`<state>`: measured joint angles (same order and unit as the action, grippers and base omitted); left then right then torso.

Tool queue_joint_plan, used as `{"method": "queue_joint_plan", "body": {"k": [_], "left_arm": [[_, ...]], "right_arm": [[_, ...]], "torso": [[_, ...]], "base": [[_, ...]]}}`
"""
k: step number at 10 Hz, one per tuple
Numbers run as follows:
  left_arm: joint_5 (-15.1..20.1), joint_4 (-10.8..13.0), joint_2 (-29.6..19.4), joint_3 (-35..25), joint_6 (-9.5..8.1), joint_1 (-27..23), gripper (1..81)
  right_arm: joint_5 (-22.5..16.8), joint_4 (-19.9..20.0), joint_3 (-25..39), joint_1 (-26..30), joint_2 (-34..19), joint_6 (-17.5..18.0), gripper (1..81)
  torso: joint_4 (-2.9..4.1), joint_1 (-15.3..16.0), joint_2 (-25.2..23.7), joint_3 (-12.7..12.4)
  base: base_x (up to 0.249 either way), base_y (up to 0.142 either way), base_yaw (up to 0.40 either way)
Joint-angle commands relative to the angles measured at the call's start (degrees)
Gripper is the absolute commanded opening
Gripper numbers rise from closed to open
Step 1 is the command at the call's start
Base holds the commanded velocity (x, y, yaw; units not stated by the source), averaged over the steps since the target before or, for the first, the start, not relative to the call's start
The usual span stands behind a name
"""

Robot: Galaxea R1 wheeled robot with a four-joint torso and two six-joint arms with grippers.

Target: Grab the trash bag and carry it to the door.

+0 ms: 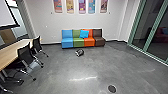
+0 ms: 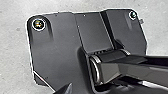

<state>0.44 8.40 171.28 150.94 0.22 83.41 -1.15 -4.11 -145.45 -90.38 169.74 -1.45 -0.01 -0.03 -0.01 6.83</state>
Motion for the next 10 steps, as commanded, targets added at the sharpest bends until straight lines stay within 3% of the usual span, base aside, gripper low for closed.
{"method": "queue_joint_plan", "body": {"k": [1,10], "left_arm": [[3.1,0.0,-0.1,-0.1,0.48,-2.8,81.1],[3.1,0.0,0.4,-0.5,0.48,-2.8,81.1]], "right_arm": [[-3.3,-0.5,0.2,1.8,0.0,-0.2,81.1],[-1.2,-0.4,0.1,0.3,-0.4,-0.2,81.1]], "torso": [[0.00,0.0,0.0,0.0],[0.00,0.1,0.0,0.0]], "base": [[0.094,0.000,0.000],[0.134,0.000,0.000]]}}
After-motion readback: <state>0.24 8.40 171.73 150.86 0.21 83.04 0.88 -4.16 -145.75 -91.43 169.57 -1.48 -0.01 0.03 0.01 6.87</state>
